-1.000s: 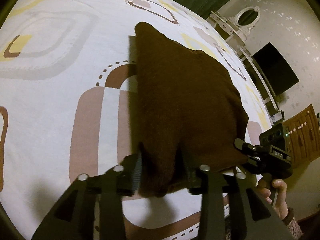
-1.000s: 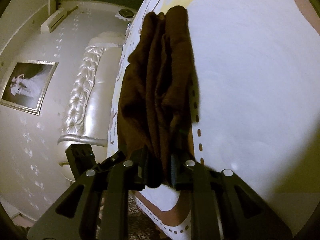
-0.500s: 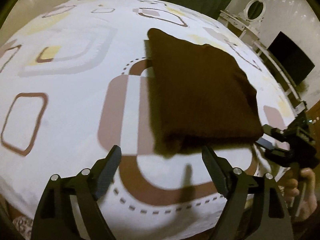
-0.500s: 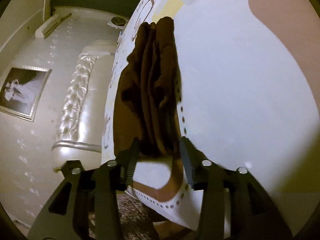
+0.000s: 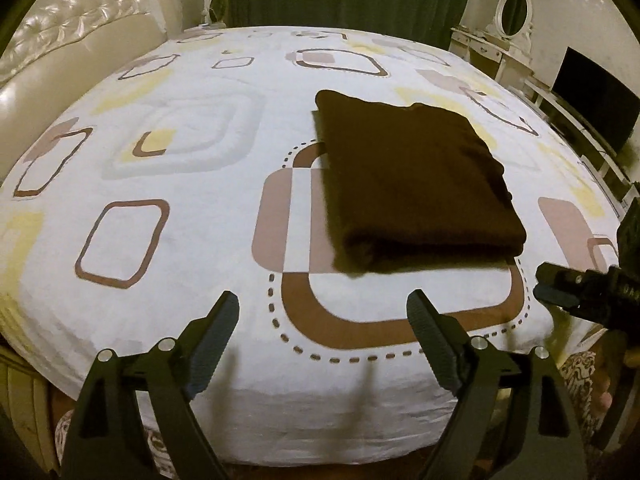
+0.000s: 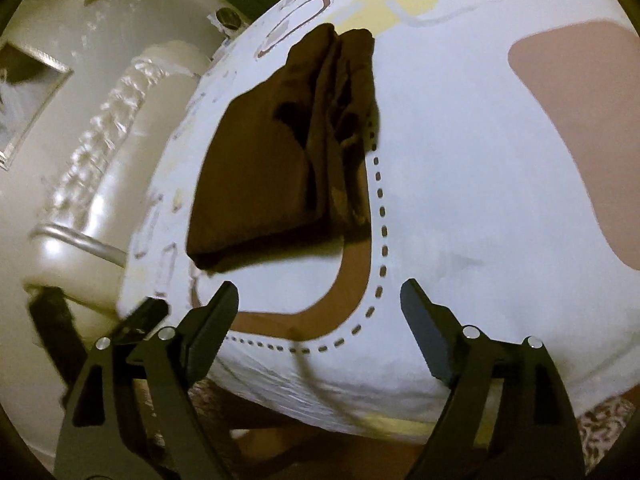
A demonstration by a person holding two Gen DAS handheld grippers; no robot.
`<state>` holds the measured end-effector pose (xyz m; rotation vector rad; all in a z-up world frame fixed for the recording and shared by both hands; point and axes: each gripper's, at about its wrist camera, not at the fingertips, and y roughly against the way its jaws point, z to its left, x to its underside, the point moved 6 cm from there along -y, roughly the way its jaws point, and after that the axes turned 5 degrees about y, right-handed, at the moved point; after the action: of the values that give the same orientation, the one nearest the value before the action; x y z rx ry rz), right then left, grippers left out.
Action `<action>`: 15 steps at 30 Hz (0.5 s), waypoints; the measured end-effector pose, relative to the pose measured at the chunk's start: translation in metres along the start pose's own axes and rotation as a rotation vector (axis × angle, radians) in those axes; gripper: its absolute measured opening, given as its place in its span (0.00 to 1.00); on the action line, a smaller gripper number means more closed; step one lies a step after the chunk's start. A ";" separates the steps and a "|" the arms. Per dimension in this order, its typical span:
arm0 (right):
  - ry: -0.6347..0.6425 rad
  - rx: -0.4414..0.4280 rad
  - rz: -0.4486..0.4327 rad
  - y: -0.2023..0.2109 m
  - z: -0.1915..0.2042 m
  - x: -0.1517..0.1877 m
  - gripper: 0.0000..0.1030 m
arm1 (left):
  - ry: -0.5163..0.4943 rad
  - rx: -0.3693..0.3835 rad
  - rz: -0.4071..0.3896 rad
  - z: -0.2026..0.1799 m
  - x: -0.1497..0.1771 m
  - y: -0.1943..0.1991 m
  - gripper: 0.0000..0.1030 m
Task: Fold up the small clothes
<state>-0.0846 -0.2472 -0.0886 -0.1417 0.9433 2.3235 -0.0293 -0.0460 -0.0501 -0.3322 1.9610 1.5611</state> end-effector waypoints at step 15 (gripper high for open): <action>0.213 0.301 -0.045 0.003 0.023 0.026 0.86 | 0.018 -0.042 -0.028 0.000 0.014 0.016 0.83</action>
<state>-0.1041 -0.2201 -0.0779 -0.2862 1.3679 2.1255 -0.0487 -0.0394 -0.0455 -0.3907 1.9317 1.5886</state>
